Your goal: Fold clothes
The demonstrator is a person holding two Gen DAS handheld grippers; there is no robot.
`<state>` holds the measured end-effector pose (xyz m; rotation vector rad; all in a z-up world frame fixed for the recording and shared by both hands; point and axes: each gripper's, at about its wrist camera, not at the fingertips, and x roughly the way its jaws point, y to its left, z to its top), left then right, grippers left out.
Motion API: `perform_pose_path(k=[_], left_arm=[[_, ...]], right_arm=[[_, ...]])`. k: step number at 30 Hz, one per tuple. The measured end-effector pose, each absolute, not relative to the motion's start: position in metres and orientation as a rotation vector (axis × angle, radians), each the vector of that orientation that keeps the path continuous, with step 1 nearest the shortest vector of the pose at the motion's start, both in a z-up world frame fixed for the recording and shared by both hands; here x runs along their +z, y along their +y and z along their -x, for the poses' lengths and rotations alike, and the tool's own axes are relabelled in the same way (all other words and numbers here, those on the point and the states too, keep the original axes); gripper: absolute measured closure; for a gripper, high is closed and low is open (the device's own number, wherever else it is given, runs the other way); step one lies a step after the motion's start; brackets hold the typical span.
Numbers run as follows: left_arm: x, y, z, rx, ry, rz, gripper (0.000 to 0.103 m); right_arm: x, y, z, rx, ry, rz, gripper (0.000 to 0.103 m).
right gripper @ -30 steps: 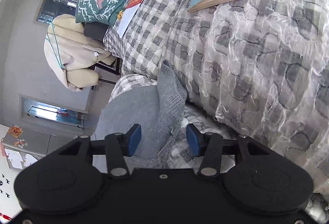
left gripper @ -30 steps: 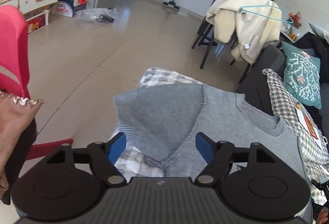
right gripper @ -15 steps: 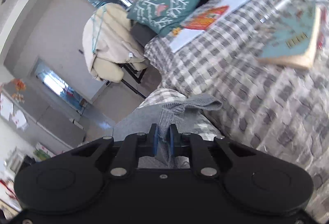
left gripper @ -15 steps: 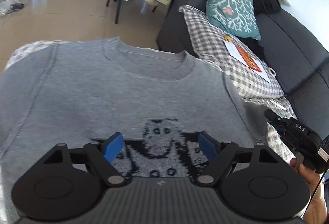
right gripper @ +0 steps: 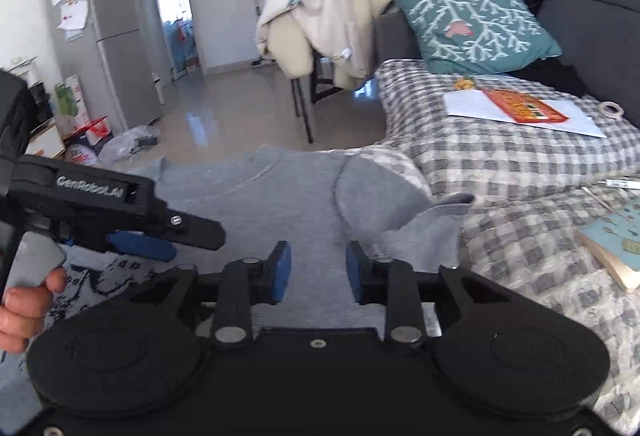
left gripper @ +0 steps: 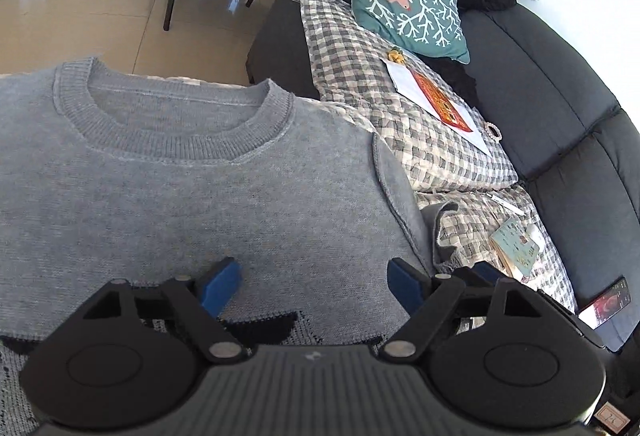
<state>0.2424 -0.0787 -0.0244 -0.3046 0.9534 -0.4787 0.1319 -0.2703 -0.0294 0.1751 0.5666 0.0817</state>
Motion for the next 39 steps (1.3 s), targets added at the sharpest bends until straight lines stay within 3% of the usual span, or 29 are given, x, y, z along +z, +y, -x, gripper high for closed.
perform_pose_path(k=[3, 10, 11, 12, 13, 15, 24, 31, 34, 35, 39], left_arm=[[-0.023, -0.083, -0.246, -0.483, 0.952, 0.314, 0.021], [-0.021, -0.096, -0.248, -0.508, 0.96, 0.307, 0.021], [-0.02, -0.097, -0.248, -0.514, 0.963, 0.307, 0.021], [-0.019, -0.098, -0.248, -0.52, 0.967, 0.308, 0.021], [-0.019, -0.099, -0.25, -0.532, 0.974, 0.315, 0.021], [-0.019, -0.1, -0.253, -0.56, 0.992, 0.338, 0.021], [-0.046, -0.095, -0.278, -0.692, 1.095, 0.68, 0.024], [-0.064, -0.086, -0.277, -0.692, 1.079, 0.837, 0.053], [-0.064, -0.087, -0.275, -0.682, 1.06, 0.85, 0.081], [-0.062, -0.087, -0.274, -0.663, 1.037, 0.842, 0.098], [-0.05, -0.08, -0.262, -0.579, 0.896, 0.82, 0.102]], right_arm=[[-0.034, -0.288, -0.134, 0.046, 0.571, -0.251, 0.052], [-0.045, -0.297, -0.145, 0.054, 0.585, -0.355, 0.052], [-0.047, -0.298, -0.146, 0.042, 0.591, -0.354, 0.054], [-0.05, -0.299, -0.146, 0.03, 0.597, -0.354, 0.063], [-0.052, -0.301, -0.147, 0.027, 0.596, -0.368, 0.082], [-0.052, -0.307, -0.143, 0.027, 0.575, -0.407, 0.091], [-0.028, -0.289, -0.134, 0.254, 0.516, -0.424, 0.095], [-0.032, -0.265, -0.134, 0.377, 0.577, -0.407, 0.095], [-0.034, -0.261, -0.134, 0.398, 0.592, -0.405, 0.095], [-0.035, -0.261, -0.135, 0.409, 0.598, -0.407, 0.095], [-0.031, -0.261, -0.132, 0.388, 0.625, -0.378, 0.088]])
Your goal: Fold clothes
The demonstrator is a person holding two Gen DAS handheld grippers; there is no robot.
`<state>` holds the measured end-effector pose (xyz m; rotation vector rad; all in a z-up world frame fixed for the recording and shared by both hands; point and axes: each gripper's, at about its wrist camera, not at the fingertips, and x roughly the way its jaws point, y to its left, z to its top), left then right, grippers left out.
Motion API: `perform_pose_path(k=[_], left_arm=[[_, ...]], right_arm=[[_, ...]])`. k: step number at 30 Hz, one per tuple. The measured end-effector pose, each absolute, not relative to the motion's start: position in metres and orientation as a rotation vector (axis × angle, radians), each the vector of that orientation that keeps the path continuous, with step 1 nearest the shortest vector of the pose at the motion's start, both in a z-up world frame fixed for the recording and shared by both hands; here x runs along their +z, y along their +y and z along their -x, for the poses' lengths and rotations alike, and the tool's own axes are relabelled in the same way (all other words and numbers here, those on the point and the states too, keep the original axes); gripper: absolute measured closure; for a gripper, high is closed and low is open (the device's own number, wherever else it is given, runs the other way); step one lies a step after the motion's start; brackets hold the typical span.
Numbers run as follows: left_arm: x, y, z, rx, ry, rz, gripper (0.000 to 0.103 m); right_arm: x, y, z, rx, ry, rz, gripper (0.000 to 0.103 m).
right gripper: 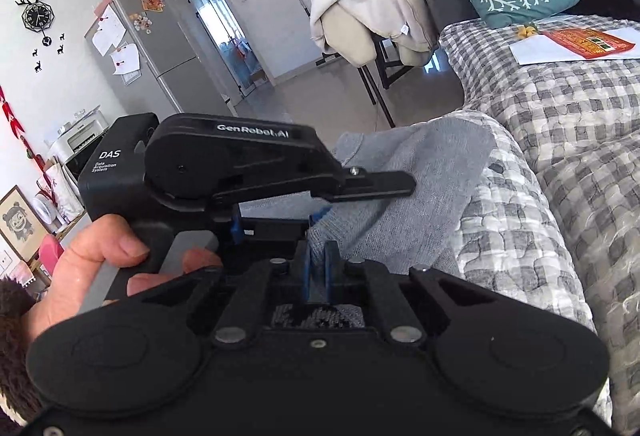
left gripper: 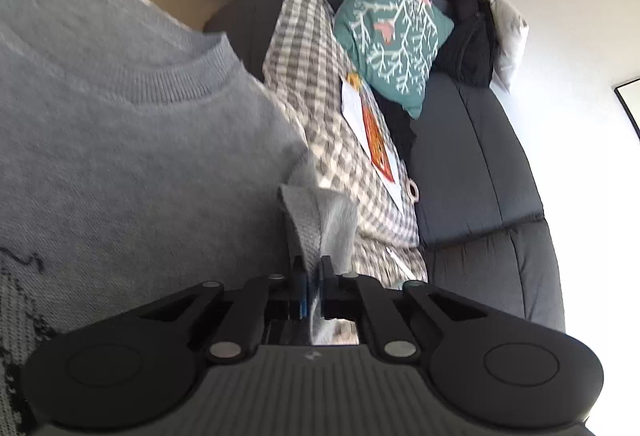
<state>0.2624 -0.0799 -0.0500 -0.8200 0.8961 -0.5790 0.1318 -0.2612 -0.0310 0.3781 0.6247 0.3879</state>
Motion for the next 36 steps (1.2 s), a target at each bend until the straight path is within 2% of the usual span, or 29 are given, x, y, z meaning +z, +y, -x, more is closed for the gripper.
perform_pose_path(k=[1, 3, 4, 10, 18, 21, 25, 27, 29, 36], left_arm=[[-0.047, -0.078, -0.26, -0.569, 0.869, 0.814, 0.102], [-0.038, -0.072, -0.253, -0.538, 0.821, 0.779, 0.102], [-0.035, -0.07, -0.25, -0.52, 0.803, 0.762, 0.102], [-0.027, -0.055, -0.234, -0.43, 0.742, 0.71, 0.102], [-0.017, -0.043, -0.217, -0.333, 0.655, 0.593, 0.102], [-0.014, -0.038, -0.215, -0.309, 0.65, 0.576, 0.102], [-0.008, -0.034, -0.217, -0.285, 0.643, 0.538, 0.102], [-0.003, -0.032, -0.216, -0.282, 0.633, 0.508, 0.102], [0.004, -0.031, -0.214, -0.276, 0.615, 0.47, 0.102], [0.015, -0.023, -0.209, -0.249, 0.587, 0.373, 0.102]], right_arm=[[-0.028, -0.263, -0.128, 0.375, 0.642, -0.356, 0.074], [-0.021, -0.267, -0.12, 0.348, 0.677, -0.31, 0.054], [-0.017, -0.271, -0.112, 0.332, 0.694, -0.271, 0.052], [-0.02, -0.293, -0.069, 0.3, 0.91, -0.181, 0.048], [-0.011, -0.285, 0.014, 0.33, 1.027, -0.082, 0.048], [-0.015, -0.273, 0.029, 0.378, 1.052, -0.028, 0.054], [-0.028, -0.253, 0.044, 0.396, 1.088, 0.113, 0.082], [-0.025, -0.249, 0.048, 0.386, 1.078, 0.148, 0.09], [-0.018, -0.245, 0.053, 0.402, 1.059, 0.169, 0.093], [0.004, -0.209, 0.062, 0.541, 1.024, 0.242, 0.093]])
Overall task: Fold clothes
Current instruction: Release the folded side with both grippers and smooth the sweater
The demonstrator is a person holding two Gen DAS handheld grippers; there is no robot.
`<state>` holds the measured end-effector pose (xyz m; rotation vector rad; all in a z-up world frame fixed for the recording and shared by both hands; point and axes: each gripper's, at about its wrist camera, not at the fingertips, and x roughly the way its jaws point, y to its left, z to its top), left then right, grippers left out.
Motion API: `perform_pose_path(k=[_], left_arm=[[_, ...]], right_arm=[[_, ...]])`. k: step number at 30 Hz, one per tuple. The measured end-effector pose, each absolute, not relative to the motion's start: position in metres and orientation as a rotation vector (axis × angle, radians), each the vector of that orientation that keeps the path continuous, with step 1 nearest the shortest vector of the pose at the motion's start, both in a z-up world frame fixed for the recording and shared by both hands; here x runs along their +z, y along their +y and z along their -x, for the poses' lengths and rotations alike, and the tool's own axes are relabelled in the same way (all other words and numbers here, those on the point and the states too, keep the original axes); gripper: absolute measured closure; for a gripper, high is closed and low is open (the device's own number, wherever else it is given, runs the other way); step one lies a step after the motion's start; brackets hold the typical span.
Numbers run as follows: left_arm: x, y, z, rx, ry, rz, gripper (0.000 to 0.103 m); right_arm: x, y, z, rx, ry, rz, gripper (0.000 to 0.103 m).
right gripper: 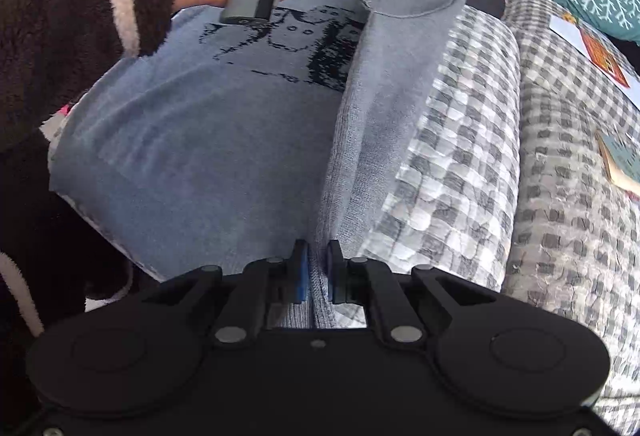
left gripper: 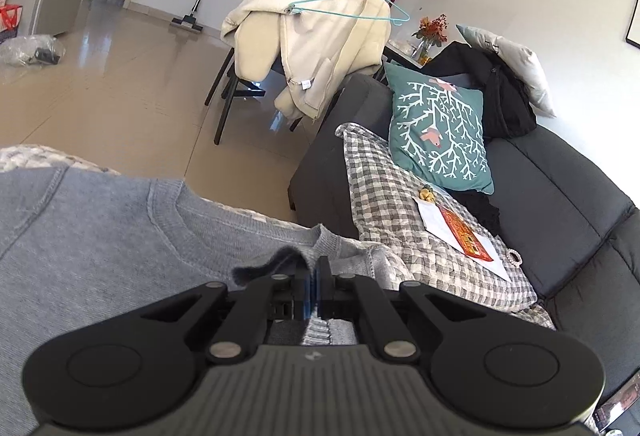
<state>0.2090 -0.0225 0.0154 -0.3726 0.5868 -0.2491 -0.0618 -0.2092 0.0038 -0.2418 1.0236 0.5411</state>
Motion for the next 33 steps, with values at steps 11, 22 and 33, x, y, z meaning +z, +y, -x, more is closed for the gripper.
perform_pose_path(k=[11, 22, 33], left_arm=[[-0.014, 0.001, -0.223, -0.161, 0.721, 0.288, 0.095], [0.0, 0.046, -0.214, -0.115, 0.727, 0.309, 0.043], [0.008, 0.147, -0.18, 0.028, 0.754, 0.356, 0.025]], right_arm=[[-0.017, -0.183, 0.049, 0.685, 1.102, 0.156, 0.075], [-0.007, -0.191, 0.019, 0.565, 1.002, 0.11, 0.058], [-0.008, -0.166, -0.019, 0.545, 0.929, 0.033, 0.056]])
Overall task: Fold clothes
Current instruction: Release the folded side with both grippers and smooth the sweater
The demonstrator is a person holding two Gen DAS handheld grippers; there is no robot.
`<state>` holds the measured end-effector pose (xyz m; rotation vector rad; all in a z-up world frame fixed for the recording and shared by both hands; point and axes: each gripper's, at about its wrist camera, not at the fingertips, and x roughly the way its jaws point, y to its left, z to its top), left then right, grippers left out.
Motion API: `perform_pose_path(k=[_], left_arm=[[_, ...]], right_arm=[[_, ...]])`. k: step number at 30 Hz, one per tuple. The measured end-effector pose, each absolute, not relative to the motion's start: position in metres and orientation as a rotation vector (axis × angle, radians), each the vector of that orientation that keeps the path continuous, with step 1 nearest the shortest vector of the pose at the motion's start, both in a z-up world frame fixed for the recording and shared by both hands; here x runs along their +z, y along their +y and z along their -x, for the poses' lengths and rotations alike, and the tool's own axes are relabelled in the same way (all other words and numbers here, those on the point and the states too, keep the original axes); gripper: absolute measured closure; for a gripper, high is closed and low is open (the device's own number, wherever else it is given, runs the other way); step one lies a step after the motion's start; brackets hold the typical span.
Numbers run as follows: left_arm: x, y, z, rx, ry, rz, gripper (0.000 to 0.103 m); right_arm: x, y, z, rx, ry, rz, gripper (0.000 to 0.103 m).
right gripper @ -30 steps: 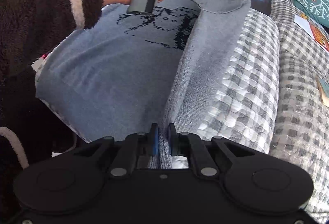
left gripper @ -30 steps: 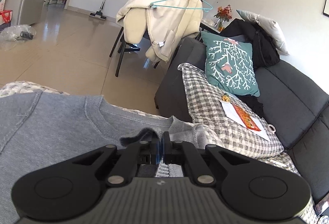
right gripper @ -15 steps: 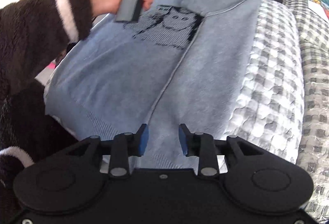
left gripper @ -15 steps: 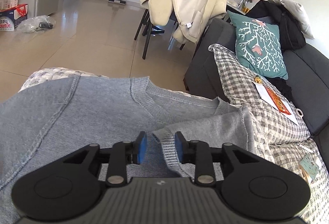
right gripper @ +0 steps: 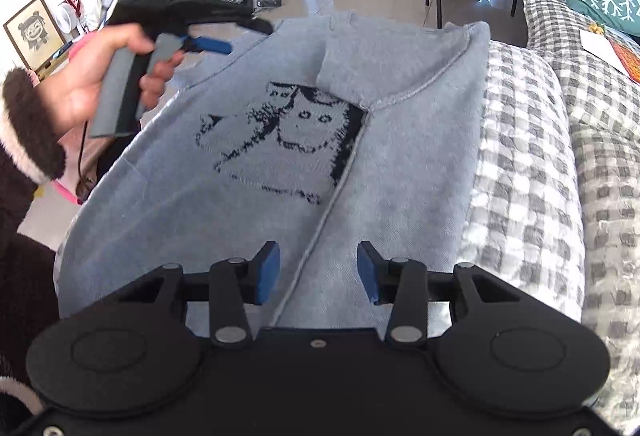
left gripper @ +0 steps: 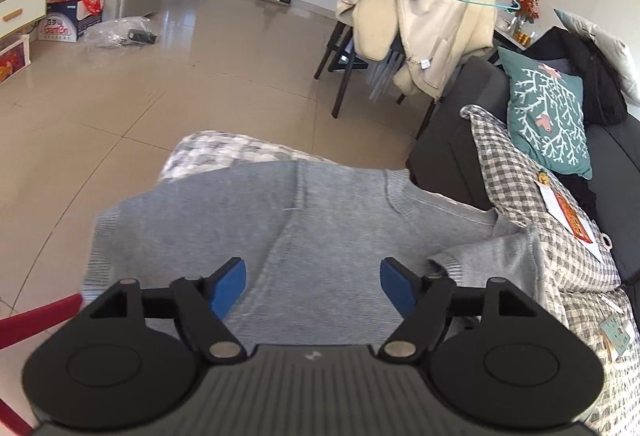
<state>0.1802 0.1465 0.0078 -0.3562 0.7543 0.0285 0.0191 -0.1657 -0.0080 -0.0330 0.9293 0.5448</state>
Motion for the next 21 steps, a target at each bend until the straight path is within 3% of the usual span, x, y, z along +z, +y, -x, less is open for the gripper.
perform_pose_path(k=[16, 19, 21], left_arm=[[-0.059, 0.297, -0.161, 0.131, 0.798, 0.84, 0.024], [-0.07, 0.31, -0.164, 0.092, 0.784, 0.925, 0.027], [-0.076, 0.316, -0.168, 0.06, 0.773, 0.973, 0.033]], right_arm=[[-0.019, -0.074, -0.021, 0.67, 0.9, 0.033, 0.055], [-0.019, -0.051, -0.015, 0.718, 0.9, 0.047, 0.057], [-0.018, -0.034, -0.01, 0.766, 0.903, 0.044, 0.057]])
